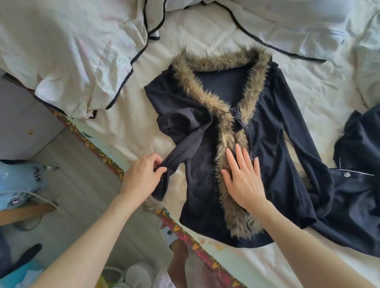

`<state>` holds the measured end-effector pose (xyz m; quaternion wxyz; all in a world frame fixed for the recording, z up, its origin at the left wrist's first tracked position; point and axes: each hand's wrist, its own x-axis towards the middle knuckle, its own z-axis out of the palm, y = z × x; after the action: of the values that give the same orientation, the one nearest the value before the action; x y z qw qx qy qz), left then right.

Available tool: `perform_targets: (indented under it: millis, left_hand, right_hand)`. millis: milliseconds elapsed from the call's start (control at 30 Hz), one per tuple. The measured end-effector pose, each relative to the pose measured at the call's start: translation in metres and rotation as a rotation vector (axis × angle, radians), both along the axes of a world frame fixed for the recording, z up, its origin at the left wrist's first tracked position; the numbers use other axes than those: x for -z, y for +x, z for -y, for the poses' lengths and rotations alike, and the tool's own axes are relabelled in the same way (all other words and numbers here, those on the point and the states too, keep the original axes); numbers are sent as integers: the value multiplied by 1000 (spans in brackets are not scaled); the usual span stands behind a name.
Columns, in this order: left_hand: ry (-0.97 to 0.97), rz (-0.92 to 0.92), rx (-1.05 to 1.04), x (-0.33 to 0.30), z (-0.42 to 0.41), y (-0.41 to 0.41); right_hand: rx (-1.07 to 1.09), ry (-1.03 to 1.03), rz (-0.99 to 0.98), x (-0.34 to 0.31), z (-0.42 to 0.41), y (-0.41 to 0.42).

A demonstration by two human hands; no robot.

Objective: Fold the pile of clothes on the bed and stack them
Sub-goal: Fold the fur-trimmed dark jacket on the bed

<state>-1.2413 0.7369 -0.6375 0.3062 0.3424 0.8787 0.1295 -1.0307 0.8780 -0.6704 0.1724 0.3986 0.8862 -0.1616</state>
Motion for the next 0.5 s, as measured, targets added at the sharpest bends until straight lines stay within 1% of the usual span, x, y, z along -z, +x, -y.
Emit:
perform_targets:
  millis: [67,100,200,267,333,400,433,500]
  left_hand:
    - [48,79,-59,-18,-4,7]
    - [76,115,-77,-30,-6,12]
    - [202,187,-133,-66,-22,34]
    - [309,278,-220,-79,-43,54]
    - [380,363,-292,-82,-71,78]
    - [382,487,-306,-76,-99,104]
    - [345,535,-248,-72,-109,116]
    - [252,554,-76,-61,-116,135]
  right_hand:
    - [44,-53,-88,-10,5,3]
    - [109,-102,-178,-18,10,5]
    - [436,-284,-518,-44,23,18]
    - [645,-473,-656,-60,23,31]
    - [794,-741,-743,-71,15,44]
    - [915,-948,-791,-73,2,58]
    - [969,-1006,-793,-72,-5,64]
    - [1055,-1039,-754,-66,-16,72]
